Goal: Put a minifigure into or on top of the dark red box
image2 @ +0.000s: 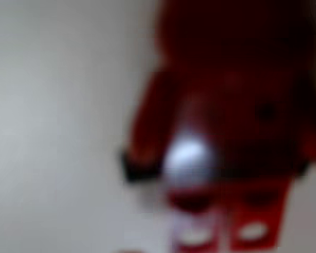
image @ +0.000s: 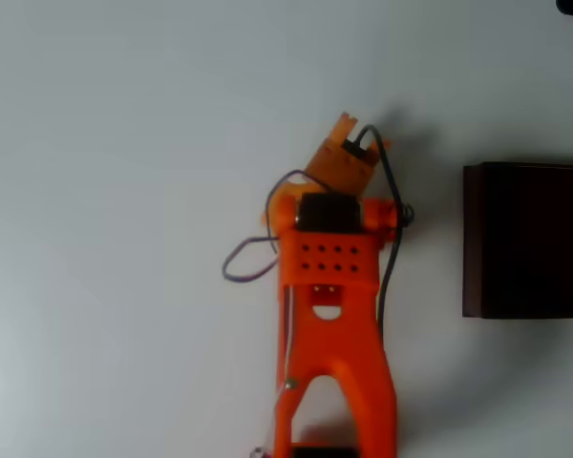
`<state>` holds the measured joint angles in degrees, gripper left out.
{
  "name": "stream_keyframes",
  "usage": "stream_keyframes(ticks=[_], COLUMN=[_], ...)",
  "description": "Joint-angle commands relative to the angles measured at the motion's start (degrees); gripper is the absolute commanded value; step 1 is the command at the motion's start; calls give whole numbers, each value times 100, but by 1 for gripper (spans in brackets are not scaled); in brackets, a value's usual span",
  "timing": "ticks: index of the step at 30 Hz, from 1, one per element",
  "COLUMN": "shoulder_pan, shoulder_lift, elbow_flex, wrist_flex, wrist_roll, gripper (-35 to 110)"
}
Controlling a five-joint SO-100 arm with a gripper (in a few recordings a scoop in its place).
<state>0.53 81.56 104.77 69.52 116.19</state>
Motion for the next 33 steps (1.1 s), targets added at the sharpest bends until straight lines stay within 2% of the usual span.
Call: stream_keyframes(ticks=[1, 33], shoulder_pan=[-88, -53], shoulder_lift=[44, -413], elbow_flex=[-264, -870], wrist_flex=[141, 413], wrist_roll=[88, -132], gripper=[24, 20])
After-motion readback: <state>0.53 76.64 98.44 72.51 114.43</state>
